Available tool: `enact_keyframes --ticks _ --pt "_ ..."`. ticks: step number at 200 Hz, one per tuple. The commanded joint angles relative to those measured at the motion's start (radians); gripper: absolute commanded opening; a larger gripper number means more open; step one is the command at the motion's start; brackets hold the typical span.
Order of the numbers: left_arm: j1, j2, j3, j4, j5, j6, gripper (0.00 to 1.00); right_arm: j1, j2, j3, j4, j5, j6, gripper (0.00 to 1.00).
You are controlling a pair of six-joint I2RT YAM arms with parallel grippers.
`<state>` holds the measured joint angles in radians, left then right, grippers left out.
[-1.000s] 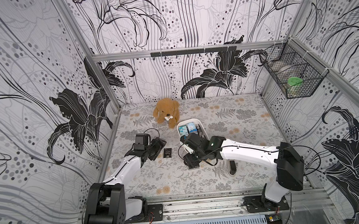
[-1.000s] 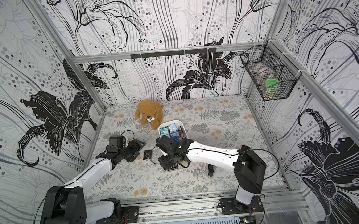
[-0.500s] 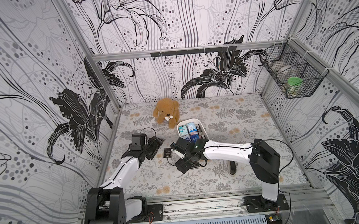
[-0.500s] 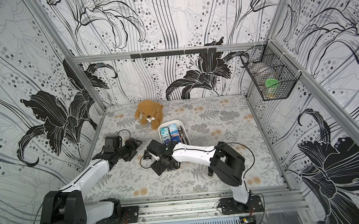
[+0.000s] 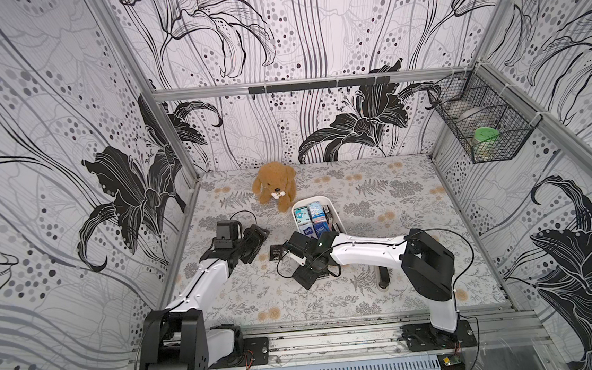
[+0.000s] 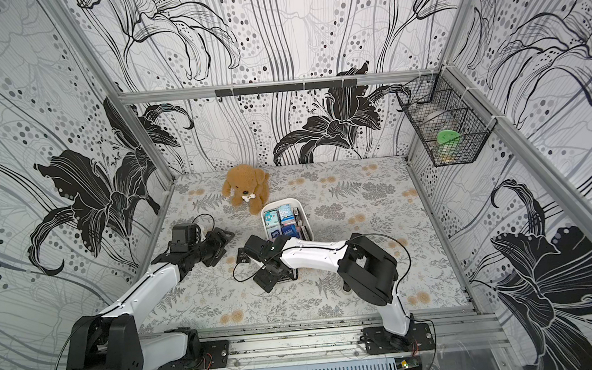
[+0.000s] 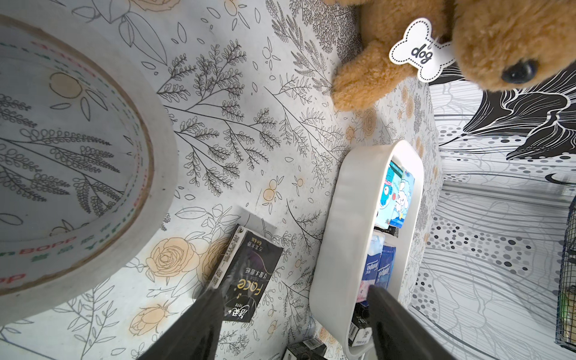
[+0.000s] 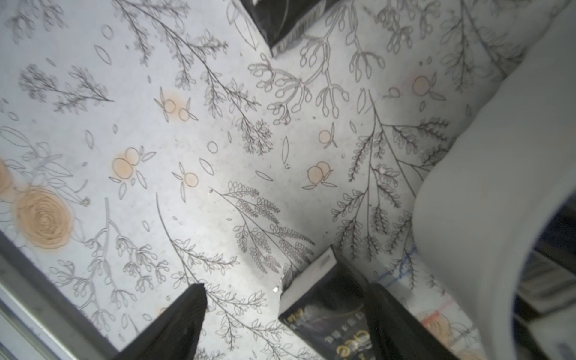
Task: Put the pocket tissues into the storage box
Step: Pick up the pocket tissues from the center of the board.
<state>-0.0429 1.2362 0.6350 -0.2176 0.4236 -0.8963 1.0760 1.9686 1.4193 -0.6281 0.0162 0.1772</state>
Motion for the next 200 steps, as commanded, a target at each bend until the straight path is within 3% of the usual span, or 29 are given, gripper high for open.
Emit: enact_keyframes --ticks 1,67,143,200 --pt "0.011 -0.020 -0.012 0.016 0.011 0.010 0.77 0.001 0.021 -0.029 -0.034 0.012 -0.022 0.86" --pt "0.011 -0.026 -0.017 0.015 0.012 0.007 0.77 0.000 -0.039 -0.099 -0.062 -0.011 0.009 0.85" --pt "0.011 -0.022 -0.017 0.029 0.021 -0.006 0.77 0.001 -0.212 -0.215 -0.122 0.014 0.146 0.84" --pt "0.011 -0.029 -0.001 0.009 0.020 0.003 0.77 0.001 -0.198 -0.246 -0.173 0.122 -0.010 0.85"
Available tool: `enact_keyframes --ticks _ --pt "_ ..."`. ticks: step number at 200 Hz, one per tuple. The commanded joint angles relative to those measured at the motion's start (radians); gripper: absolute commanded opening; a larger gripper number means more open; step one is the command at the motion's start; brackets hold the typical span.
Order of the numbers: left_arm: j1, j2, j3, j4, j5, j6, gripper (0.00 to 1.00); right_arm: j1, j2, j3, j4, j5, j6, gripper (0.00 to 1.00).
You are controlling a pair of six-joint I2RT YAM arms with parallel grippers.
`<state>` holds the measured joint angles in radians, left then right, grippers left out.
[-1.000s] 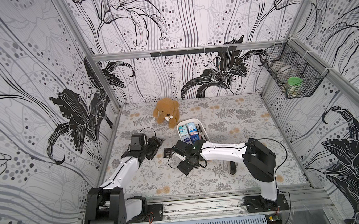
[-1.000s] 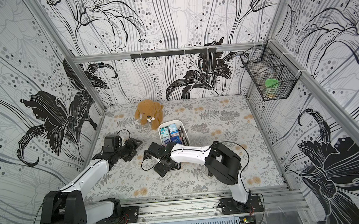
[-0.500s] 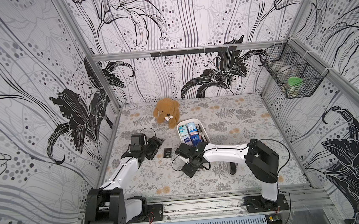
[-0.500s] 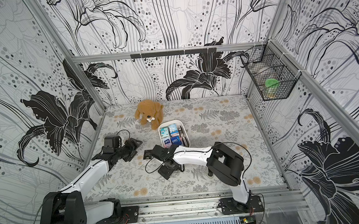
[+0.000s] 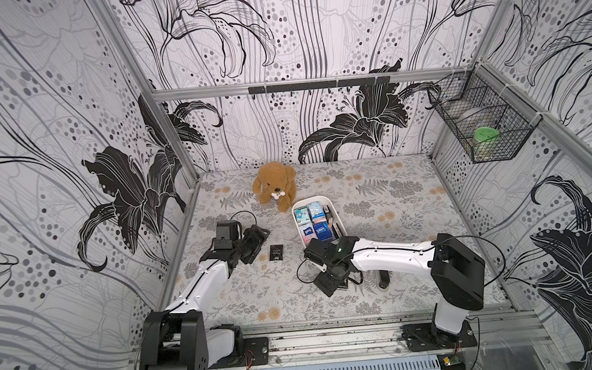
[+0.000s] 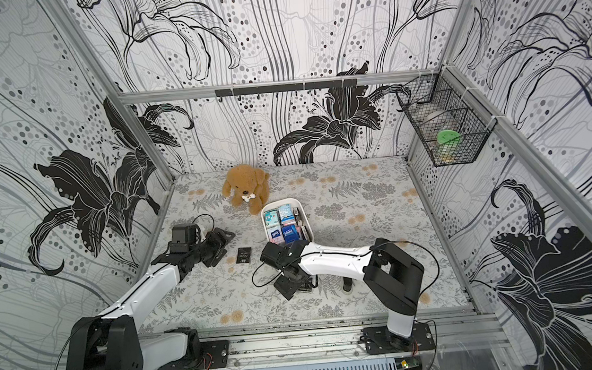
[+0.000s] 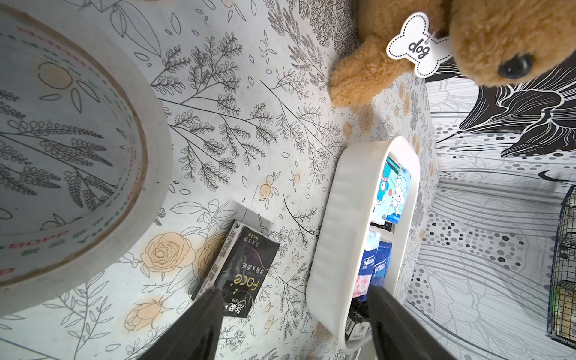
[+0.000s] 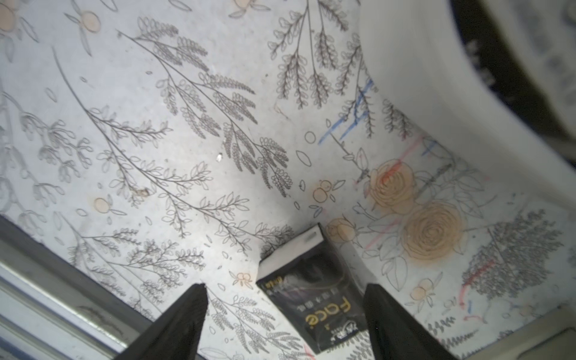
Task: Put the pocket tissues into the storage box
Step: Pick up the pocket tissues from the center of the board.
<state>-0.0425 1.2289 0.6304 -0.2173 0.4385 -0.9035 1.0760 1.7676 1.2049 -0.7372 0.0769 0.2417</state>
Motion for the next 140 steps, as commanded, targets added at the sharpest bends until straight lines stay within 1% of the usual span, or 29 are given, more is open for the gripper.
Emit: enact_keyframes --ticks 1,49,75,87,99,125,140 --pt "0.010 -0.022 0.003 0.008 0.004 0.011 0.77 0.001 0.004 -0.033 -0.064 0.061 -0.077 0.85" --pt "0.010 -0.023 0.004 0.005 0.002 0.006 0.77 0.001 0.015 -0.081 -0.032 0.069 -0.118 0.86" --pt "0.010 -0.015 0.018 0.002 0.002 0.009 0.77 0.001 0.046 -0.091 -0.017 0.068 -0.110 0.82" --pt "0.011 -0.010 0.024 -0.003 0.000 0.013 0.77 0.001 0.054 -0.095 -0.009 0.066 -0.107 0.78" --pt "0.010 -0.006 0.029 -0.004 0.000 0.015 0.77 0.000 0.060 -0.096 -0.007 0.066 -0.103 0.71" --pt "0.010 -0.005 0.022 0.002 0.000 0.014 0.77 0.001 0.063 -0.090 -0.013 0.064 -0.092 0.52" --pt "0.011 -0.006 0.013 0.008 0.002 0.010 0.77 0.001 0.061 -0.086 -0.019 0.060 -0.086 0.48"
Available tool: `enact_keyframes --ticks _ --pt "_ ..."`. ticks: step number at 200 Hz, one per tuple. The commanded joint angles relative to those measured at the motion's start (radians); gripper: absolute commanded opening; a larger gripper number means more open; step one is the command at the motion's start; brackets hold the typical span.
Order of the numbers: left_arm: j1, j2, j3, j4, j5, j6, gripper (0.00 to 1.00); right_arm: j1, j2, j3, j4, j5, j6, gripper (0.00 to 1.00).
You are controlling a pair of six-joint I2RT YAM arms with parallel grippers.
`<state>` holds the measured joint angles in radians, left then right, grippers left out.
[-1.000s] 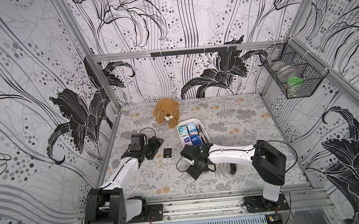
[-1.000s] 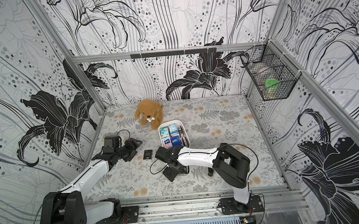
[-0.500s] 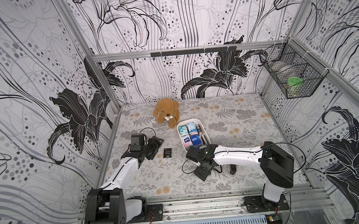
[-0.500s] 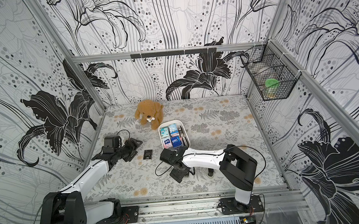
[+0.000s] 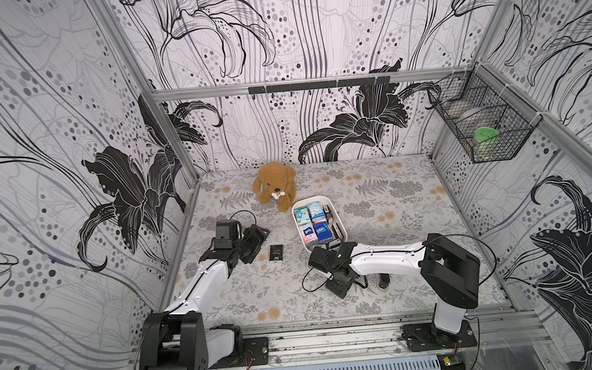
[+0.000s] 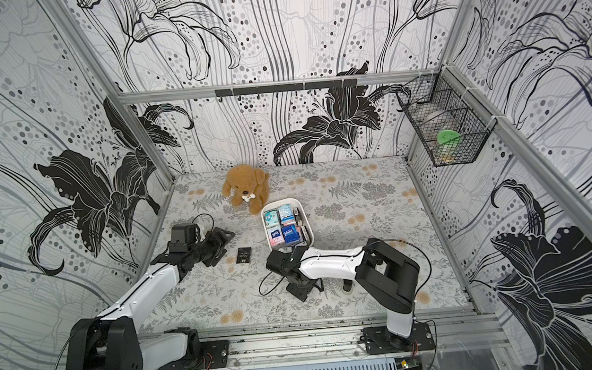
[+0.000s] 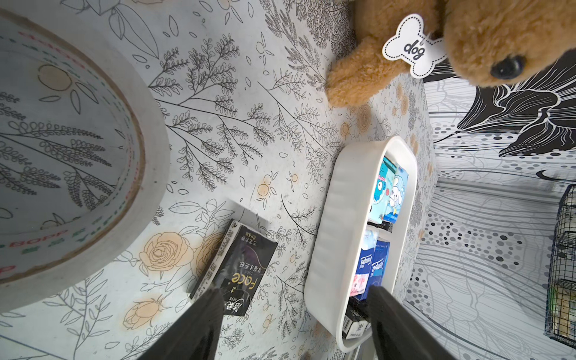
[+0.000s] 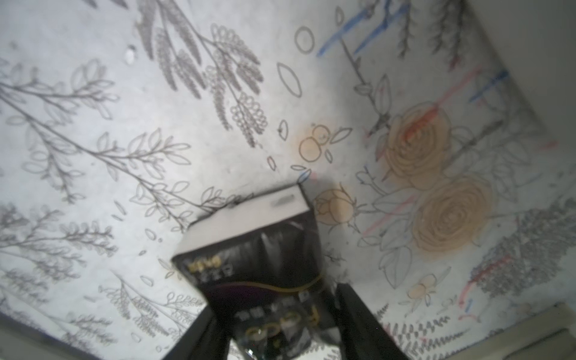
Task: Put the pocket tissues into the storage box
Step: Pick up the pocket tissues from the center of the board.
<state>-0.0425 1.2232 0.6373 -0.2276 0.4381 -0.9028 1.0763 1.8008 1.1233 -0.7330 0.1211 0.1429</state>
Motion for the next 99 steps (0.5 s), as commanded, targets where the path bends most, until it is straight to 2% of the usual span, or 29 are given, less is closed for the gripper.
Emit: enact_keyframes --ticks 1,27,99 --pt "0.011 -0.001 0.006 0.019 0.002 0.009 0.77 0.001 0.026 -0.004 -0.024 0.016 0.013 0.48" --pt "0.010 -0.001 -0.002 0.023 0.002 0.011 0.77 0.000 -0.007 0.010 -0.023 0.003 0.028 0.43" --pt "0.013 0.013 -0.026 0.049 -0.001 -0.002 0.77 -0.001 -0.123 0.213 0.004 -0.053 0.072 0.41"
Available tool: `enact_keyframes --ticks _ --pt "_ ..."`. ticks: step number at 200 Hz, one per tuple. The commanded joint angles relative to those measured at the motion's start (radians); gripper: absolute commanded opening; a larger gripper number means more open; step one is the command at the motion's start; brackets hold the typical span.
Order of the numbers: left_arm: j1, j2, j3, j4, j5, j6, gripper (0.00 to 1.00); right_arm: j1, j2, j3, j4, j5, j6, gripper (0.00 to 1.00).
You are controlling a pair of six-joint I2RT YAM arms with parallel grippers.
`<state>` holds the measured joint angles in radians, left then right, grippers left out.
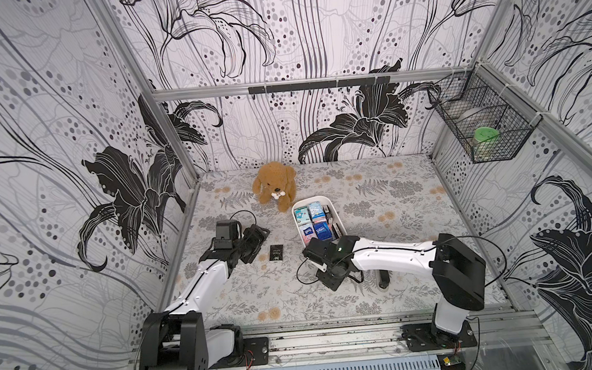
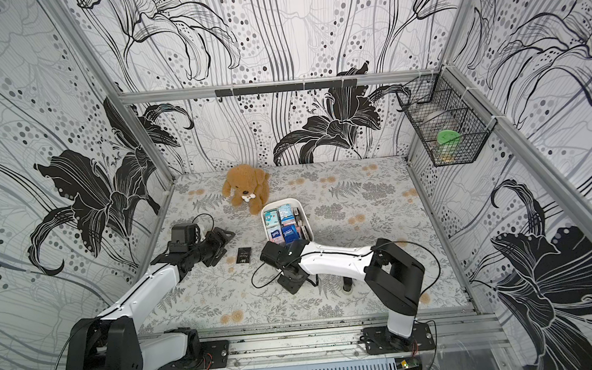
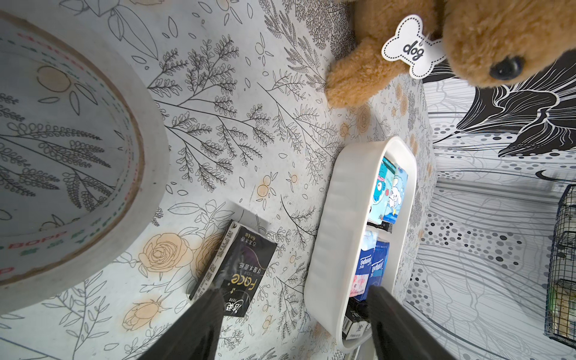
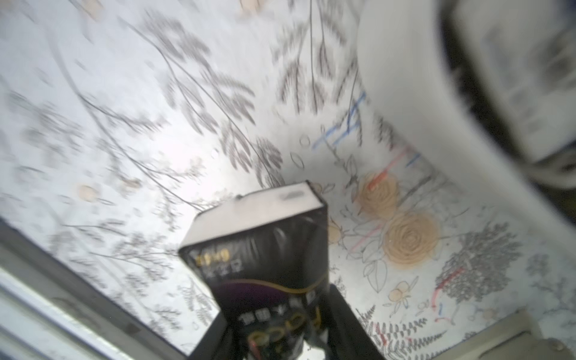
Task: Put the pocket tissues into the storage box
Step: Pick up the pocket tissues from the center of the board, then place the pocket tissues in the storage box.
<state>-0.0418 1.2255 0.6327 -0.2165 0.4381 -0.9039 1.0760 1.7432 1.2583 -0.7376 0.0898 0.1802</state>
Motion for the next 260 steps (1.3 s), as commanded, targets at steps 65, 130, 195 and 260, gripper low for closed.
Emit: enact_keyframes --ticks 65,130,195,260 --pt "0.013 0.009 -0.028 0.040 -0.008 -0.001 0.77 -0.136 0.018 0.352 -0.092 0.043 0.226 0.41" --pt "0.013 0.000 -0.032 0.045 -0.004 -0.004 0.77 -0.316 0.197 0.559 -0.190 -0.004 0.328 0.41" --pt "0.014 -0.001 -0.031 0.029 -0.009 0.013 0.77 -0.419 0.333 0.589 -0.132 -0.099 0.353 0.42" --pt "0.015 -0.025 -0.022 -0.015 -0.033 0.045 0.77 -0.442 0.362 0.595 -0.164 -0.106 0.351 0.43"
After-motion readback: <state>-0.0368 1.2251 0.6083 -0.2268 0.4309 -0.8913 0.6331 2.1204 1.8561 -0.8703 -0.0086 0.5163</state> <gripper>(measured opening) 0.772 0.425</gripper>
